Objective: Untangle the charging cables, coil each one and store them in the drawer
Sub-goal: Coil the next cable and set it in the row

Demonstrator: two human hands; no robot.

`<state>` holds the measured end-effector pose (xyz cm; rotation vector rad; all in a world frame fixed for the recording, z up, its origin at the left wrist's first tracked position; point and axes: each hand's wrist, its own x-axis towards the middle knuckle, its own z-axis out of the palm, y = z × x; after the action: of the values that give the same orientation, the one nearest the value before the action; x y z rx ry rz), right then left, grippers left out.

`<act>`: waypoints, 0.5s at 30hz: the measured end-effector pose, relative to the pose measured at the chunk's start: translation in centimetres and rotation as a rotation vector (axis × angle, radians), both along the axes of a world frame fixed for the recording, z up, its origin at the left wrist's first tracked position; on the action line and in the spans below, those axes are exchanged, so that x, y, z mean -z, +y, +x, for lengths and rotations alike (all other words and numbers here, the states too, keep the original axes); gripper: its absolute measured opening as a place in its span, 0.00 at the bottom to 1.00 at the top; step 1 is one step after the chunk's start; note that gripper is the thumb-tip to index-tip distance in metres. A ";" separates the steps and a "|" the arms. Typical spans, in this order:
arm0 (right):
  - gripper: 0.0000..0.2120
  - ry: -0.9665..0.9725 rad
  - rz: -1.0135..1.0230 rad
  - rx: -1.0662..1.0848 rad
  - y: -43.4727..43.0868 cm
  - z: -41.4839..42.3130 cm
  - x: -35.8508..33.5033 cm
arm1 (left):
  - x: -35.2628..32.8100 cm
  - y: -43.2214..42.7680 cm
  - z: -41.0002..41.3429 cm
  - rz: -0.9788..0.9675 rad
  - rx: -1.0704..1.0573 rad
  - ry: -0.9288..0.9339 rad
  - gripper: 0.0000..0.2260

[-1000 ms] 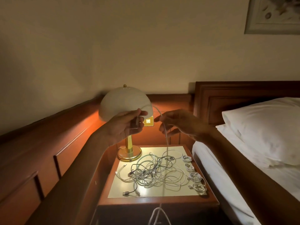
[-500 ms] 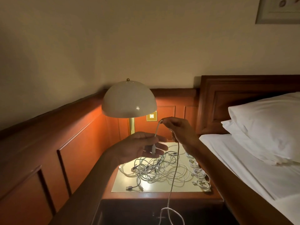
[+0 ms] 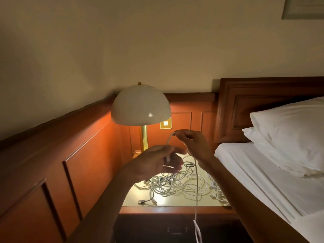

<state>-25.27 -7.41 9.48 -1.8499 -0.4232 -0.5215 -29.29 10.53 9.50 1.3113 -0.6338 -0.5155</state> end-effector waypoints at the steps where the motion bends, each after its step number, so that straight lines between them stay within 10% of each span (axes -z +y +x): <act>1: 0.09 0.032 0.005 -0.004 0.0 -0.2 0.3 | -0.1 0.3 0.3 -0.043 0.001 -0.008 0.16; 8: 0.08 0.234 -0.047 -0.173 1.7 -4.1 5.8 | 0.8 0.2 3.8 -0.222 -0.326 -0.029 0.20; 15: 0.08 0.300 -0.642 -0.086 0.3 -6.0 4.5 | 5.0 -0.2 5.4 0.243 -0.540 -0.459 0.16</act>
<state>-31.23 -7.06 4.94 -2.4641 -0.4992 -0.0327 -23.92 10.30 4.48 1.7759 -0.5654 0.1649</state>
